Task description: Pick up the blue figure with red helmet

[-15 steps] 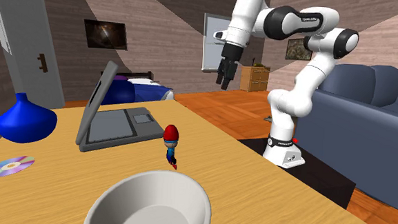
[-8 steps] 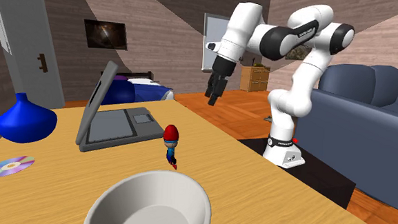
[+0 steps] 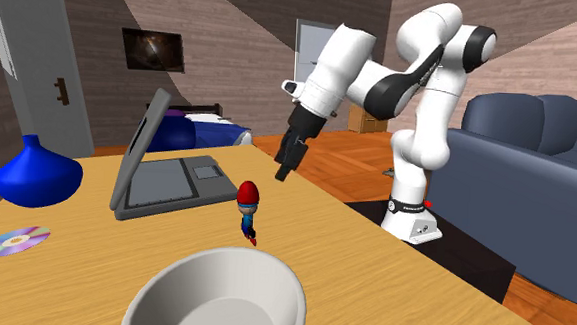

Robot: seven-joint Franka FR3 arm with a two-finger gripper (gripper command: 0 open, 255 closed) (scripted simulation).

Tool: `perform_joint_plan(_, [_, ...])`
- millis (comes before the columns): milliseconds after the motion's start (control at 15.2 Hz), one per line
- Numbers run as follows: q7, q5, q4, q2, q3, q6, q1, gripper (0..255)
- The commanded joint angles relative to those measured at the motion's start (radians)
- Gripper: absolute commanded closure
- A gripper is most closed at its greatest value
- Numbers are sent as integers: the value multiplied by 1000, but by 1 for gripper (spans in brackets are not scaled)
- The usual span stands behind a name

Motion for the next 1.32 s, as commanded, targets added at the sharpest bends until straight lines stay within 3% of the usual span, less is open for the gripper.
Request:
perform_joint_plan(0, [105,-116,60,98,55,29,-39,0])
perform_joint_plan(264, [303,-354,177,273,115,24,-56,0])
perform_joint_plan(858, [404,-464,142,335,99,77,-42,0])
perform_joint_plan(924, [403,-464,142,334,98,78,-42,255])
perform_joint_plan(1254, [403,-464,139,333,97,81,-44,255])
